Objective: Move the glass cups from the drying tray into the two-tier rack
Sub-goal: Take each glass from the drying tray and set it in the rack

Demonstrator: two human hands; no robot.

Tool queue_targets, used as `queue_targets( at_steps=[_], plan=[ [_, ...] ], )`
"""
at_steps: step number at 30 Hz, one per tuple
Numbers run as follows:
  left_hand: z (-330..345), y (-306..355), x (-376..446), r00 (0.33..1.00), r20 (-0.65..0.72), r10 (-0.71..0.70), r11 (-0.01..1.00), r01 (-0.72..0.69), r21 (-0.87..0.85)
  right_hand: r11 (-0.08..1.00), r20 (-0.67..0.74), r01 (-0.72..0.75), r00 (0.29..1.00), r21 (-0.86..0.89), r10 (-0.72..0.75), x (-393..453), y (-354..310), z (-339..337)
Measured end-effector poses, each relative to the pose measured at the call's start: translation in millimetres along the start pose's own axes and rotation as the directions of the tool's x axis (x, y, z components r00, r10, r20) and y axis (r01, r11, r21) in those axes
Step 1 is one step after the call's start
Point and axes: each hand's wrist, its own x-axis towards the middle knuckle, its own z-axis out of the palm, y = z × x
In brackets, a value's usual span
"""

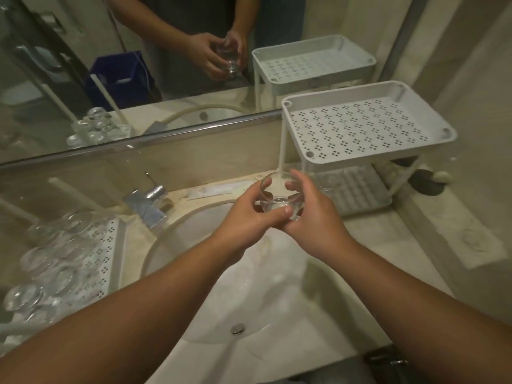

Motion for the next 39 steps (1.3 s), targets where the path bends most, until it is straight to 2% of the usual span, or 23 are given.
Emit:
queue_targets(
  at_steps=[4,8,13,20,27,31,34,39],
  plan=[
    [32.4,-7.6,18.3,0.998,0.037,-0.041,0.998,0.039,0.057,0.999,-0.046,-0.041,0.998,0.005,0.042,0.9,29.9,-21.9],
    [64.2,-21.2,32.0,0.99,0.073,-0.119,0.993,0.12,-0.003,0.994,-0.079,-0.108,0.991,0.024,0.11,4.3,66.0,-40.2],
    [102.8,-35.2,53.1,0.979,0.098,-0.178,0.984,0.177,0.014,0.988,-0.081,-0.155,0.985,0.016,0.156,9.5,107.8,-56.7],
    [142.2,-40.1,82.5,0.964,0.119,-0.238,0.962,0.216,0.167,0.972,-0.15,-0.224,0.965,-0.064,0.213,30.9,159.7,-77.7],
    [165.6,-48.4,119.2,0.953,0.11,-0.281,0.944,0.255,0.208,0.948,-0.203,-0.313,0.933,-0.052,0.297,63.2,190.7,-90.1],
    [172.3,-48.6,135.7,0.946,0.126,-0.299,0.945,0.275,0.177,0.94,-0.189,-0.339,0.921,0.036,0.339,84.1,206.4,-96.1],
    [176.8,-47.8,146.6,0.94,0.128,-0.316,0.943,0.297,0.15,0.954,-0.162,-0.301,0.941,-0.003,0.297,92.6,217.2,-100.3],
    [184.0,-54.7,164.7,0.931,0.127,-0.341,0.934,0.321,0.157,0.922,-0.181,-0.384,0.912,-0.054,0.369,119.6,228.6,-91.7]
  ],
)
